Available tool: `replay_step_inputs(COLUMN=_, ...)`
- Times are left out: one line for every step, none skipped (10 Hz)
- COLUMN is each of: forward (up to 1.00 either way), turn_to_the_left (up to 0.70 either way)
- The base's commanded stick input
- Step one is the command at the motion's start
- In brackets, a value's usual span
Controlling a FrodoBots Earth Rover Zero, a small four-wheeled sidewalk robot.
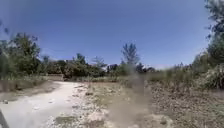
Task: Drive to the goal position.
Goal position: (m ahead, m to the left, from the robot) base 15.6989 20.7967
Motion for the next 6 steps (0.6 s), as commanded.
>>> replay_step_inputs(forward=0.7, turn_to_the_left=0.0)
replay_step_inputs(forward=0.7, turn_to_the_left=0.0)
replay_step_inputs(forward=0.7, turn_to_the_left=0.0)
replay_step_inputs(forward=0.7, turn_to_the_left=0.0)
replay_step_inputs(forward=0.7, turn_to_the_left=0.0)
replay_step_inputs(forward=0.7, turn_to_the_left=0.0)
